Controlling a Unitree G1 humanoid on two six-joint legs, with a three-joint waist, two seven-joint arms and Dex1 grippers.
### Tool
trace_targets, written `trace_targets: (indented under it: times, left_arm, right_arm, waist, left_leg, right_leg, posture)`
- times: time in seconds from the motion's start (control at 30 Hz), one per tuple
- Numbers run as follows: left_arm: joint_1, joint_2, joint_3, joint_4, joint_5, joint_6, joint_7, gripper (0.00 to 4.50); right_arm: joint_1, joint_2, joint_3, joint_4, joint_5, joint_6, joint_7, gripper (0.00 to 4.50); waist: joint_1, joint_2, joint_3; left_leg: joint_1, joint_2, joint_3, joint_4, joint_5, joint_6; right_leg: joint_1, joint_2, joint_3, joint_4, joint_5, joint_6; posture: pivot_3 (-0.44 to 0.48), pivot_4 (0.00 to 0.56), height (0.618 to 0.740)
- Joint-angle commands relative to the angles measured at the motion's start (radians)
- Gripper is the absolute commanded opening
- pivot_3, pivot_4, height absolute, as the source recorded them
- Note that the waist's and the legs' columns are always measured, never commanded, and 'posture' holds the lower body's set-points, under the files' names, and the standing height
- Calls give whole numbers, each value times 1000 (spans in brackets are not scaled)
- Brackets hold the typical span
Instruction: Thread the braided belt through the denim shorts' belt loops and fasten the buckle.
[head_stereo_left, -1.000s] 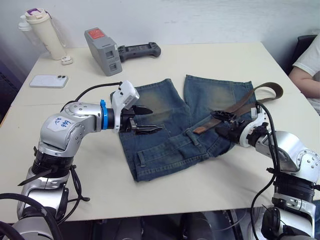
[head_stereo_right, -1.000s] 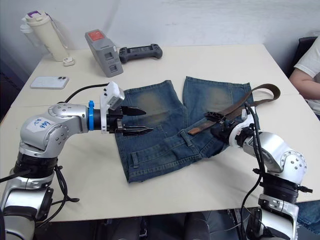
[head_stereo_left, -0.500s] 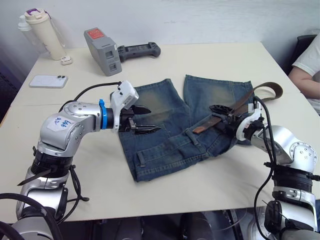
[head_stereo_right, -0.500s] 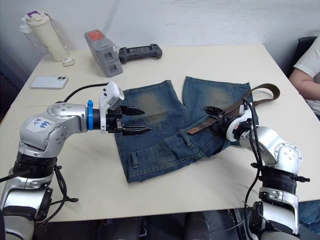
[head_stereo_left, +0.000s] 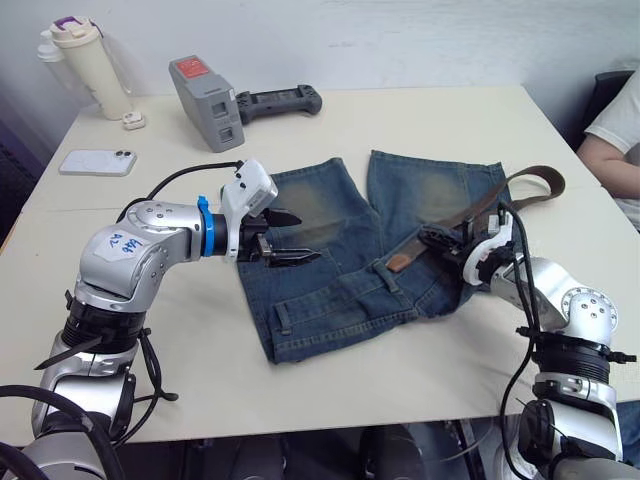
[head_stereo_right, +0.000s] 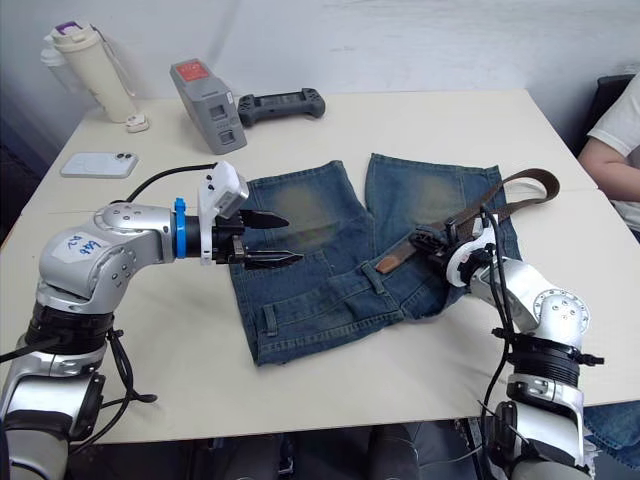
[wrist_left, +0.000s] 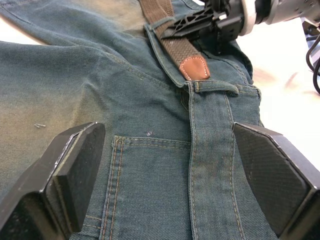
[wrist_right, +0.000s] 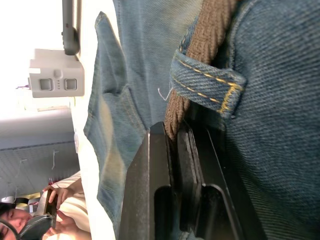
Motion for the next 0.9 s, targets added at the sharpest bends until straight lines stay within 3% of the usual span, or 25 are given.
trace_targets:
  times: [0.03, 0.17, 0.33, 0.57, 0.7, 0.9]
  left_arm:
    - [-9, 3, -1, -5, 12, -29, -9, 4500]
    - [-16, -3, -8, 8, 21, -42, -15, 4500]
    - [-19, 0, -20, 23, 33, -64, -26, 4500]
    - [-18, -5, -21, 29, 43, -72, -29, 4500]
    - [-15, -7, -24, 32, 48, -77, -28, 4500]
    - [-22, -18, -28, 35, 49, -74, -23, 4500]
  right_arm:
    - [6, 10, -47, -72, 106, -23, -39, 55]
    - [-3, 32, -72, -118, 188, -66, -73, 55]
    - [-55, 143, -181, -173, 201, -69, -112, 55]
    - [-33, 161, -183, -216, 201, -52, -147, 55]
    - [101, 19, -18, -376, -190, -69, 155, 55]
    - [173, 27, 91, -462, -424, -176, 353, 55]
  waist:
    - [0, 0, 0]
    - [-2, 0, 0]
    - [-3, 0, 0]
    - [-2, 1, 0]
    - [1, 1, 0]
    - [-2, 1, 0]
  left_leg:
    - [0, 0, 0, 0, 0, 0]
    - [0, 0, 0, 0, 0, 0]
    - [0, 0, 1, 0, 0, 0]
    - [0, 0, 1, -1, 0, 0]
    - [0, 0, 1, -2, 0, 0]
    - [0, 0, 2, -3, 0, 0]
  right_leg:
    - [0, 0, 0, 0, 0, 0]
    - [0, 0, 0, 0, 0, 0]
    - [-1, 0, 0, 0, 0, 0]
    - [-1, 0, 1, 0, 0, 0]
    - [-1, 0, 1, -1, 0, 0]
    - [-1, 0, 1, -3, 0, 0]
  posture:
    - [0, 150, 650]
    - [0, 150, 650]
    - [0, 150, 650]
    - [0, 150, 650]
    - [0, 150, 650]
    - [0, 150, 650]
